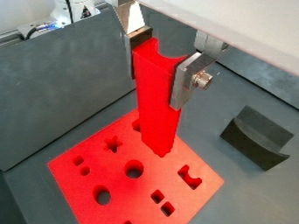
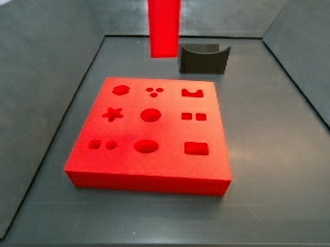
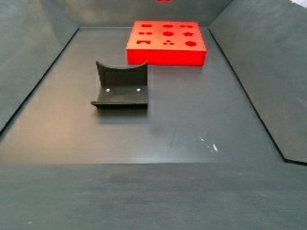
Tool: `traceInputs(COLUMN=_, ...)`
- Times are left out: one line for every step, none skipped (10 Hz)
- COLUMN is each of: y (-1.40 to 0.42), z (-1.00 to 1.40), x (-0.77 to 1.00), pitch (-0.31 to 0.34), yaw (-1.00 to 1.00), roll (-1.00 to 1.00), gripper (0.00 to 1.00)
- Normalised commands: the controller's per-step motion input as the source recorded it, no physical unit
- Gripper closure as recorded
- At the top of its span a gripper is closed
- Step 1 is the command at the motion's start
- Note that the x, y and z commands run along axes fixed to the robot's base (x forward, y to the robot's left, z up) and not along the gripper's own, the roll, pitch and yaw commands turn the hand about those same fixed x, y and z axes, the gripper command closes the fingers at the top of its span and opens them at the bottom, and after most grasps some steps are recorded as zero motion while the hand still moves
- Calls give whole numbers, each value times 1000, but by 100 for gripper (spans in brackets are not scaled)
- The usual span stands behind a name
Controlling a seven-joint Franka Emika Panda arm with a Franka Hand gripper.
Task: Insert the arch object.
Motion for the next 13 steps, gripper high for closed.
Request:
traceInputs(y=14, z=-226, x=437, pitch=0, yaw=0, roll=-24, gripper=100)
traceInputs(y=320, z=-406, x=866, pitch=-76, yaw=0, roll=-184, gripper=100)
traceInputs(y=483, z=-483, x=946, pitch=-130, yaw=-91, roll=-273, gripper=100)
traceInputs(y=537, z=-517, x=906, pitch=-127, yaw=-109, roll=-263, gripper=100)
traceInputs(y=591, z=-483, x=823, pitch=-133, yaw=-80, roll=-281, gripper=100)
traceInputs(y=409, z=-440, x=754, pitch=-107, yaw=-51, roll=-190, gripper=100)
traceInputs(y=203, z=-506, x=714, pitch=-110, yaw=-34, roll=-14, gripper=100)
traceInputs(y=60, z=-449, x=506, pitch=-66, yaw=0, roll=63, gripper=100)
traceInputs(y=0, z=-434, x=9, pitch=0, yaw=0, roll=77, gripper=100)
traceInputs(y=0, z=-363, x=-40, pitch=0, yaw=0, roll=0, gripper=100)
traceInputs(y=0, z=-280, x=-71, pitch=0, yaw=0, roll=-33, gripper=100)
traceInputs(y=0, z=-306, x=-14, pitch=0, yaw=0, roll=-17, gripper=100)
traceInputs(y=0, z=-354, x=-66, pitch=0, yaw=0, roll=-39, gripper=100)
